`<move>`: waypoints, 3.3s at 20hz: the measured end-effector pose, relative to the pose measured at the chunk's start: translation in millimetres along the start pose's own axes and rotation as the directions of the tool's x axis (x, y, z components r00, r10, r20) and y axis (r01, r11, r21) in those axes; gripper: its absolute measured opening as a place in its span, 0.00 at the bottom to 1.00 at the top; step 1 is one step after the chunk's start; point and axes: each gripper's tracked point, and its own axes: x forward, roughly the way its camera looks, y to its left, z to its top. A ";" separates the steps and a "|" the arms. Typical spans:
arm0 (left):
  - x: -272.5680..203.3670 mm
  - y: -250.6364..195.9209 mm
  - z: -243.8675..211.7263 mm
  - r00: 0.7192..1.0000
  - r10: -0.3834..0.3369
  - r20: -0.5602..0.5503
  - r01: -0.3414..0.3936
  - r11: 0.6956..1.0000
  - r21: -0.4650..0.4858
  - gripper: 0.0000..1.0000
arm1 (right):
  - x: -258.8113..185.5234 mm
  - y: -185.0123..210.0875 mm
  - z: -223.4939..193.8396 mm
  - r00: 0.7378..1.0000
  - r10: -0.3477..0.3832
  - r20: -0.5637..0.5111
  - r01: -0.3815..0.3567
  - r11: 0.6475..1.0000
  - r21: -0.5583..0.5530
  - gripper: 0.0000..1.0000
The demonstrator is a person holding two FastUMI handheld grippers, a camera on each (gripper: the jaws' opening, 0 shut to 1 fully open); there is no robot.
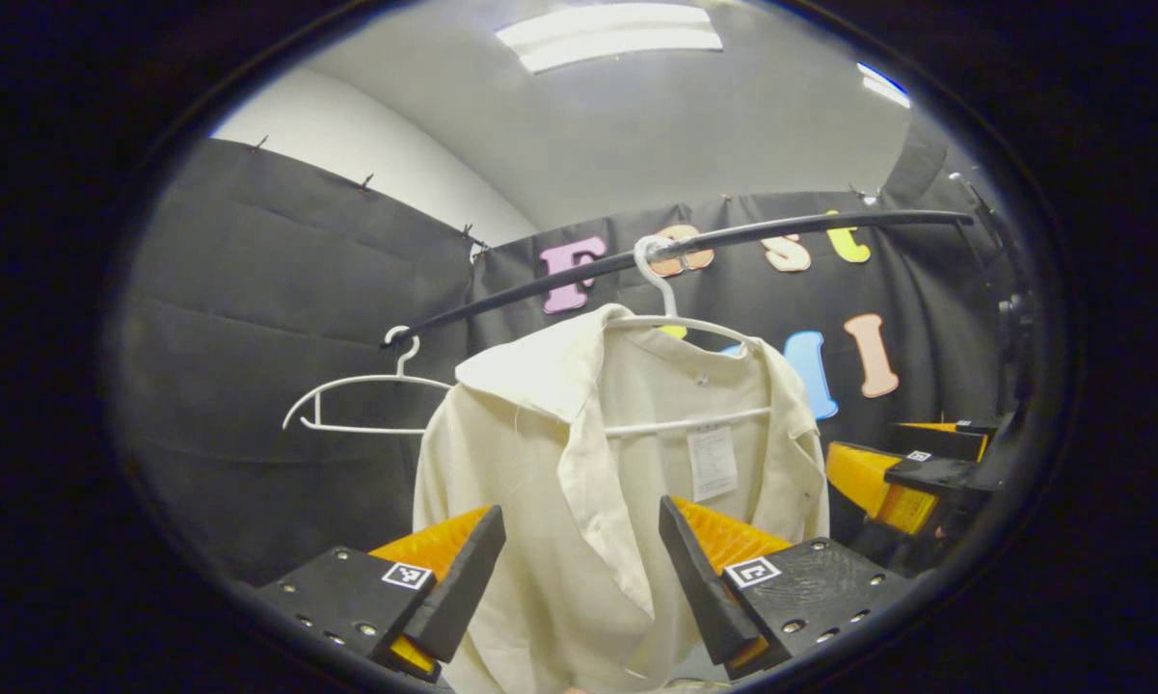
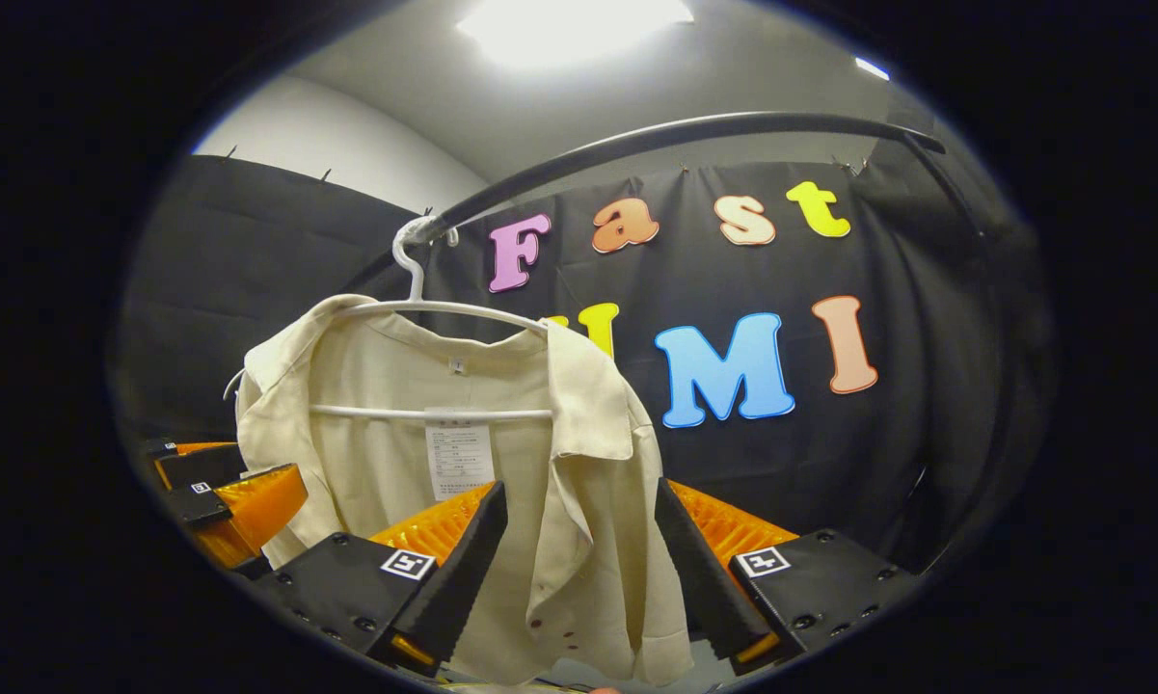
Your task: Grasp the clothes on the hanger with both hands and then place them into the laundry hamper below.
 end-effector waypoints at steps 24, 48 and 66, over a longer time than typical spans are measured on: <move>60.1 6.8 -36.7 0.987 0.134 -0.091 -0.127 0.989 0.078 0.22 | 115.7 -0.5 -28.4 1.000 -0.006 -0.002 0.006 1.000 -0.026 0.05; 26.2 103.3 84.4 0.947 0.272 0.169 -0.286 0.957 0.060 0.02 | 92.0 -90.9 74.5 0.930 -0.199 0.308 0.256 0.954 -0.158 0.05; 74.9 167.5 58.6 0.986 0.150 0.077 -0.143 0.986 -0.087 0.02 | 162.8 -84.2 -9.0 0.999 -0.050 -0.020 0.053 0.989 0.135 0.05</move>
